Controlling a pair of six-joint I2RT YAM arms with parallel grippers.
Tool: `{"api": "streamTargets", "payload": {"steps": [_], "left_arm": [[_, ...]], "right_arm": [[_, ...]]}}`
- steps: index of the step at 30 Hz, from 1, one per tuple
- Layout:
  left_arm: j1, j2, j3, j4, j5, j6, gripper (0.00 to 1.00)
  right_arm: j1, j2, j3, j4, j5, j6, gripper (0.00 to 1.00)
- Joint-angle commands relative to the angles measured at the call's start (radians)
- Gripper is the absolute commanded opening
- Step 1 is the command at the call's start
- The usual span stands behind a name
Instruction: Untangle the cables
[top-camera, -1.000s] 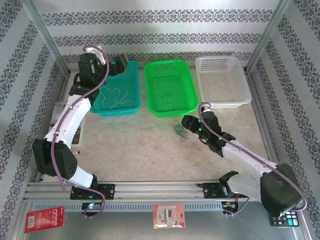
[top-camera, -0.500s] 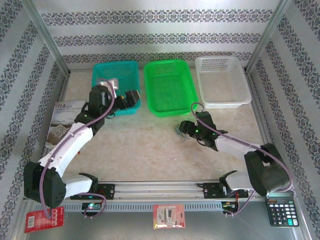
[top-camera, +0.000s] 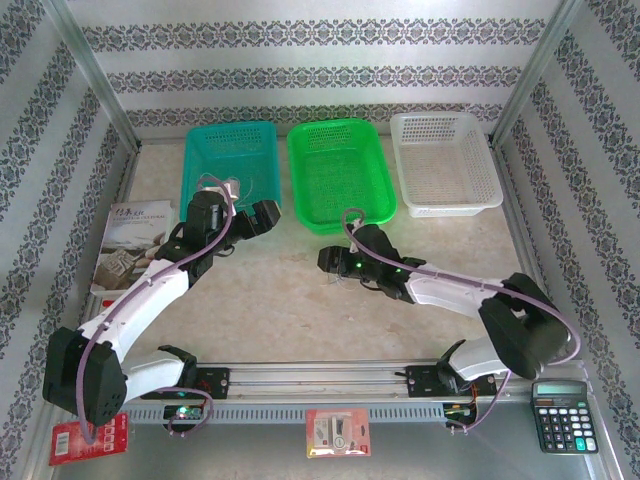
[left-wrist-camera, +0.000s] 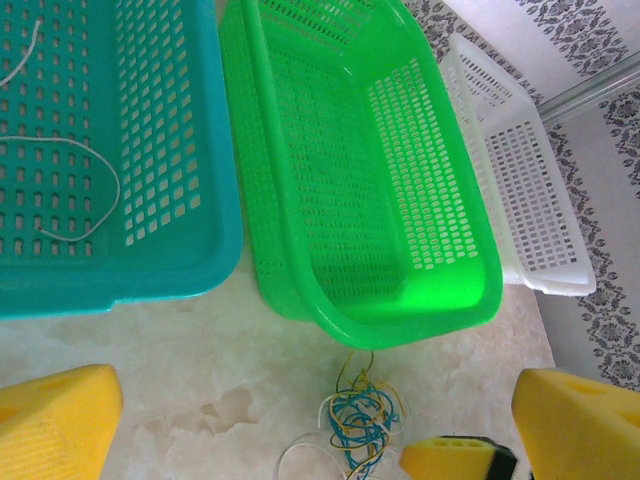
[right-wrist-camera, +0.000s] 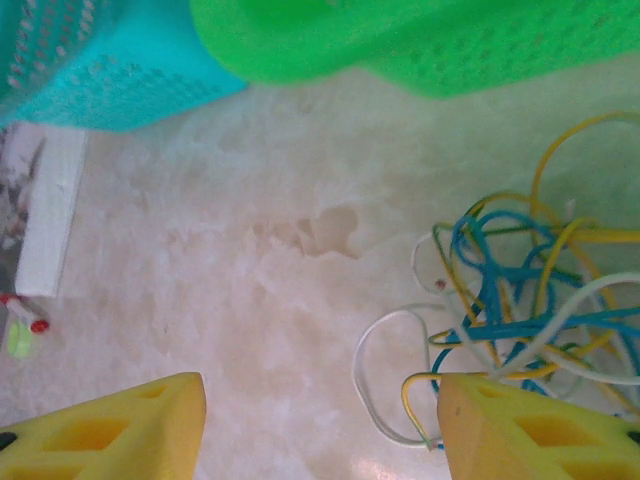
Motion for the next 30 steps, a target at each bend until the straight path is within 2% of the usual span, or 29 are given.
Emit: {"api": "streamTargets", "payload": {"steps": [1, 5, 8, 14, 30], "left_arm": [[-0.031, -0.030, 0.017, 0.019, -0.019, -0.008, 1.00], [-0.070, -0.047, 0.015, -0.004, -0.053, 0.002, 1.00], [-0.096, -0.050, 0.012, -0.004, -0.066, -0.004, 1.00], [-0.121, -0.023, 0.002, 0.045, -0.054, -0.029, 1.00], [-0.165, 0.021, 0.017, 0.063, -0.065, -0.041, 1.00]], "right_arm": [[-0.048, -0.107, -0.046, -0.040, 0.065, 0.007, 0.62], [-0.119, -0.202, -0.137, -0.097, 0.083, 0.009, 0.58], [-0.158, -0.237, -0.197, -0.107, 0.061, 0.015, 0.50], [-0.140, -0.206, -0.230, -0.072, 0.015, 0.020, 0.34], [-0.065, 0.000, -0.184, 0.054, 0.011, 0.042, 0.27]]}}
